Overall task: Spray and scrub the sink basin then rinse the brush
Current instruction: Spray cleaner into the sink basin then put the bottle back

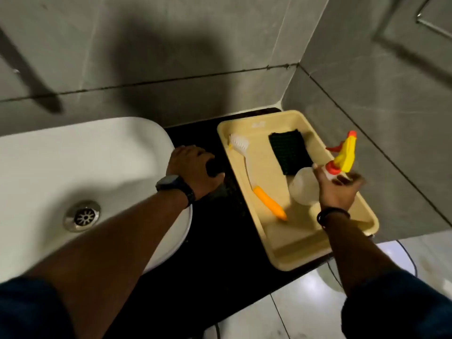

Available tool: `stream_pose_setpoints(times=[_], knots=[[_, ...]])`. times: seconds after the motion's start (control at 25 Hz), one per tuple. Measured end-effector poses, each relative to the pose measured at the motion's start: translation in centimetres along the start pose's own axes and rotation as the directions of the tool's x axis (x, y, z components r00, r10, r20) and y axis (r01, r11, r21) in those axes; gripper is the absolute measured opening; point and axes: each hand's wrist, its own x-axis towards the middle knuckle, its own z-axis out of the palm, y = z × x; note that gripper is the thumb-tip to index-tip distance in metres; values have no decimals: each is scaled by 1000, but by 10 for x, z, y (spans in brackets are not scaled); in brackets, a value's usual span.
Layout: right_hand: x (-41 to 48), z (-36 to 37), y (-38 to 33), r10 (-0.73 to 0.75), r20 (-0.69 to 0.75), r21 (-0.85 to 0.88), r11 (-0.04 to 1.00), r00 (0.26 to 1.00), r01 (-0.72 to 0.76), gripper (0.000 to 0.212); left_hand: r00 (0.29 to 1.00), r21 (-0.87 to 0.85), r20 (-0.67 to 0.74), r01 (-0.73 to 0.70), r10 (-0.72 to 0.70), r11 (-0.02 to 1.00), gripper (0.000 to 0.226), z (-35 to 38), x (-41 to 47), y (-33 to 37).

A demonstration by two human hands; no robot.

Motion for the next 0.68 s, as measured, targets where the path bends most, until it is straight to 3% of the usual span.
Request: stream_pose_setpoints(times=[0.2,0.48,0.68], knots=[[46,22,-5,-228,229,33,973,946,226,73,996,7,-90,4,-4,1000,61,8,2,-4],[46,26,-2,-320,250,108,947,914,302,74,997,23,-71,-4,5,1000,64,12,3,-3],[14,13,-77,-437,306,285,890,846,356,66,996,0,73,-55,55,998,75,1,-12,-5]])
